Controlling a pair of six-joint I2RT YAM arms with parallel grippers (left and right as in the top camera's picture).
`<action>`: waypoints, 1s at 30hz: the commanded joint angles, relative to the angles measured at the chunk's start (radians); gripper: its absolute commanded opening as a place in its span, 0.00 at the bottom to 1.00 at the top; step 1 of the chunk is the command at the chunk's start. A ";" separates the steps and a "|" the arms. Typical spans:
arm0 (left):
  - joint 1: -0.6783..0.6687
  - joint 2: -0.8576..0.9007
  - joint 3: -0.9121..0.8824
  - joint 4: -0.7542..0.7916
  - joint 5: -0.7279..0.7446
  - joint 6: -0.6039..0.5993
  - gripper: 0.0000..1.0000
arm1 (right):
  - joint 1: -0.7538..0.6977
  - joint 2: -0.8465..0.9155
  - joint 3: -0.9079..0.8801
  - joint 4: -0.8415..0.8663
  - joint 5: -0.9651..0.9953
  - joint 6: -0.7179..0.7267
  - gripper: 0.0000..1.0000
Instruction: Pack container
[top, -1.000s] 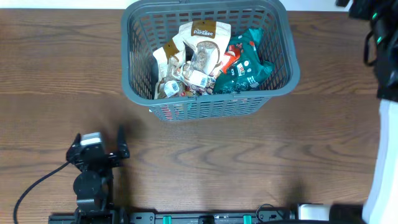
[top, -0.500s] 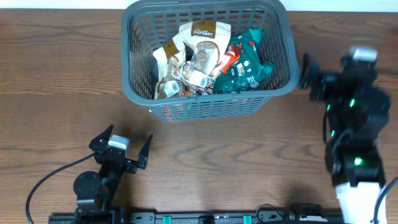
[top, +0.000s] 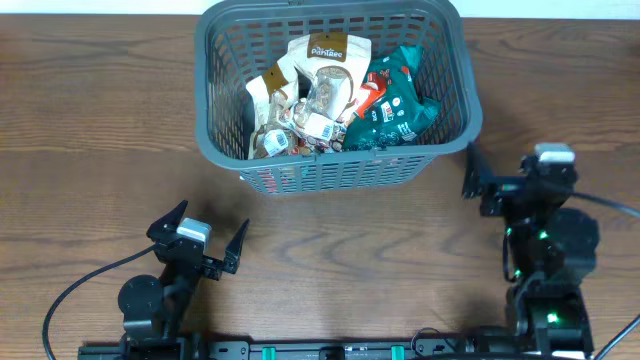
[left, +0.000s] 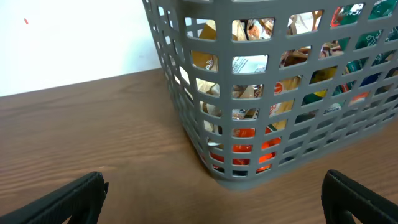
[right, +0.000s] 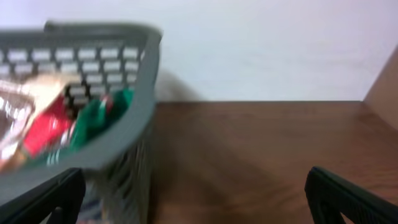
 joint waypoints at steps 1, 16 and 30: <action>-0.002 0.002 -0.023 -0.006 0.014 0.017 0.99 | 0.027 -0.043 -0.093 -0.014 -0.036 -0.065 0.99; -0.002 0.002 -0.023 -0.006 0.014 0.017 0.99 | 0.031 -0.298 -0.347 -0.003 -0.087 -0.065 0.99; -0.002 0.002 -0.023 -0.006 0.014 0.017 0.99 | 0.031 -0.432 -0.475 -0.007 -0.085 -0.065 0.99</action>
